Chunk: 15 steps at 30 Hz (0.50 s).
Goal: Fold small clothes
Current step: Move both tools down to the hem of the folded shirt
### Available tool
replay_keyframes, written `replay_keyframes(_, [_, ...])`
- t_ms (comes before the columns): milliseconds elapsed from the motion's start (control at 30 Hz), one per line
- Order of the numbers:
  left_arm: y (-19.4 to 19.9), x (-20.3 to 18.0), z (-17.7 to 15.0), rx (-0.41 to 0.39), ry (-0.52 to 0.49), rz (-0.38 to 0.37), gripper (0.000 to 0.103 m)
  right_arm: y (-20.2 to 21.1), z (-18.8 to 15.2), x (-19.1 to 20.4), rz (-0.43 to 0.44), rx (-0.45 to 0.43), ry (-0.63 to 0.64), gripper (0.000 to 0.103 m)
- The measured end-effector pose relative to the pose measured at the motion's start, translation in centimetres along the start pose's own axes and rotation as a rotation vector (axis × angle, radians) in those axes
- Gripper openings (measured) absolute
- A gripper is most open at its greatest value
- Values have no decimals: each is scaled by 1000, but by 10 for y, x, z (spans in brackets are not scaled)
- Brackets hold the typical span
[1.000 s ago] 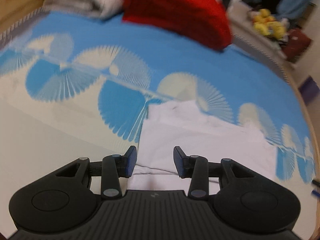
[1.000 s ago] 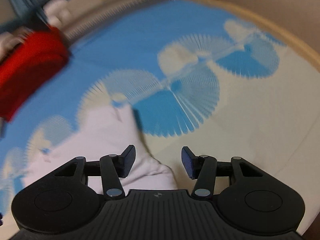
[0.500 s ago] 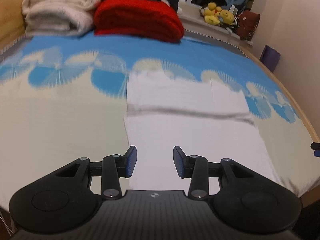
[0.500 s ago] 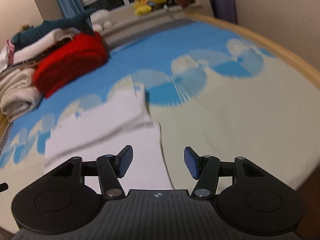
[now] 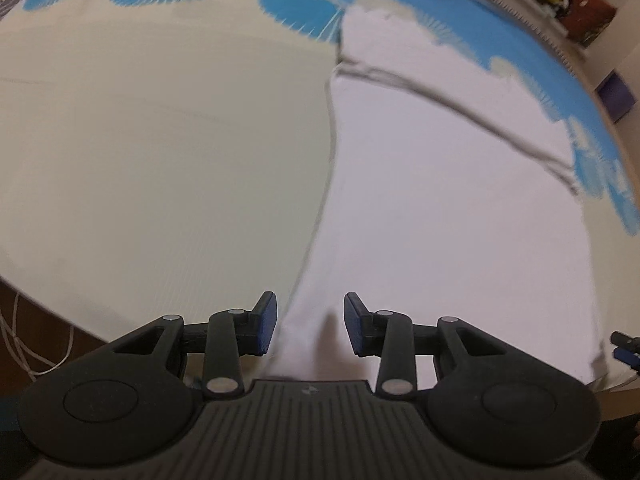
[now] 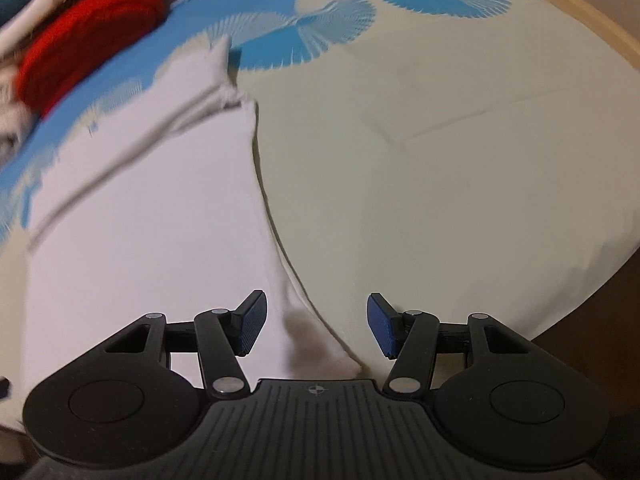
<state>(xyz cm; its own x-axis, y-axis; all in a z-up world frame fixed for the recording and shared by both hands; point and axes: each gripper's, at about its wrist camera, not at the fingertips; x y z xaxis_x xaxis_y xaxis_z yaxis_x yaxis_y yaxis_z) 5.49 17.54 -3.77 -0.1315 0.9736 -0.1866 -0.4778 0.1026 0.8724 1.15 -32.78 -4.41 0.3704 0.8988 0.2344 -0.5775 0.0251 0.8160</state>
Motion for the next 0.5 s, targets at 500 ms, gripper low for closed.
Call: replay_keyframes(500, [-27, -1, 1, 86, -42, 35, 41, -21, -3, -2, -20, 100, 33, 58])
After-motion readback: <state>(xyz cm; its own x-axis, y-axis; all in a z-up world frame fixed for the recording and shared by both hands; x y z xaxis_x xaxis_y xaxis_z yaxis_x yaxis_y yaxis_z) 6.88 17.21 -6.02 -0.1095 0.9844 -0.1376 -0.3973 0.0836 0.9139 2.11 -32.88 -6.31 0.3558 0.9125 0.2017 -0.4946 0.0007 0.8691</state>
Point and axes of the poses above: each gripper's, at about its wrist camera, not at the fingertips, and y roughly against the way its jaws point, x to its left, z to its top, and after that the axes turned 6 degrees about -x, right-handed
